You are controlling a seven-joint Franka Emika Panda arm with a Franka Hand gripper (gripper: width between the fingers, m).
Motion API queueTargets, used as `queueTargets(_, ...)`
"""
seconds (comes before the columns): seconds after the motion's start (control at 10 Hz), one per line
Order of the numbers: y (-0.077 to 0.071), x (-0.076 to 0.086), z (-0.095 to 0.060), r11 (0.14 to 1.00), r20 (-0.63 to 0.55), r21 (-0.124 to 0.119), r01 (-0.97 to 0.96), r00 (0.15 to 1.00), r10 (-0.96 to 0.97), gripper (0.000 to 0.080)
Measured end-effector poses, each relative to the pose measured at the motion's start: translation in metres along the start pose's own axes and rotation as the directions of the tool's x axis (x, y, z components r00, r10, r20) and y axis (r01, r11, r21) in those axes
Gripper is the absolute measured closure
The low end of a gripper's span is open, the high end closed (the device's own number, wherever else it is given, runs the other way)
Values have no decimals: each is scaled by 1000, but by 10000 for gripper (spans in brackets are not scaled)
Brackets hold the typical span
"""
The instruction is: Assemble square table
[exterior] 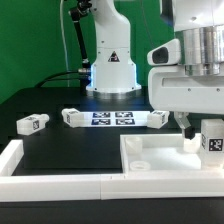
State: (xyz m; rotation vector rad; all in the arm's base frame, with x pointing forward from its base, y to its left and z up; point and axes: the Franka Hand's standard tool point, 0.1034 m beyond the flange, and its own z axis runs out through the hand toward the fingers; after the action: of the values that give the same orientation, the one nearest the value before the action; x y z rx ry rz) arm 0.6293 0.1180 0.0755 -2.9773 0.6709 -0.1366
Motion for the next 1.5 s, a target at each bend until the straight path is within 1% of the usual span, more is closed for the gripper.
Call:
queueTargets(0.1,-2,2,-2,994,-9,-4,111,994,-111,150)
queueTargets(0.2,0,1,0,996,-6,-4,91,996,-91,150)
queueTargets(0.3,-1,1,0,998,-7,-4,61,998,-61,309)
queueTargets(0.4,0,1,0,998,-7,-4,60,998,-60,309)
queueTargets(0.5,0,1,0,1000,-6,-4,8,1000,-8,489)
queueTargets(0.6,1,1,0,997,-6,-5,-82,997,82,510)
queueTargets(0.7,1,1,0,986,-7,-5,-164,986,164,510)
queueTargets(0.8,2,0,1,950,-6,-13,-311,951,310,510)
queueTargets(0.9,1,-3,0,887,14,-48,-459,888,460,510)
queueTargets(1.0,-1,-2,0,801,27,-68,-595,802,597,510)
queueTargets(1.1,-2,-1,2,618,38,-67,-783,617,786,510)
queueTargets(1.2,-3,-1,2,453,48,-66,-889,450,892,510)
queueTargets(1.4,-2,0,2,319,59,-69,-945,316,947,509)
queueTargets(1.5,-2,0,2,327,59,-68,-943,323,944,509)
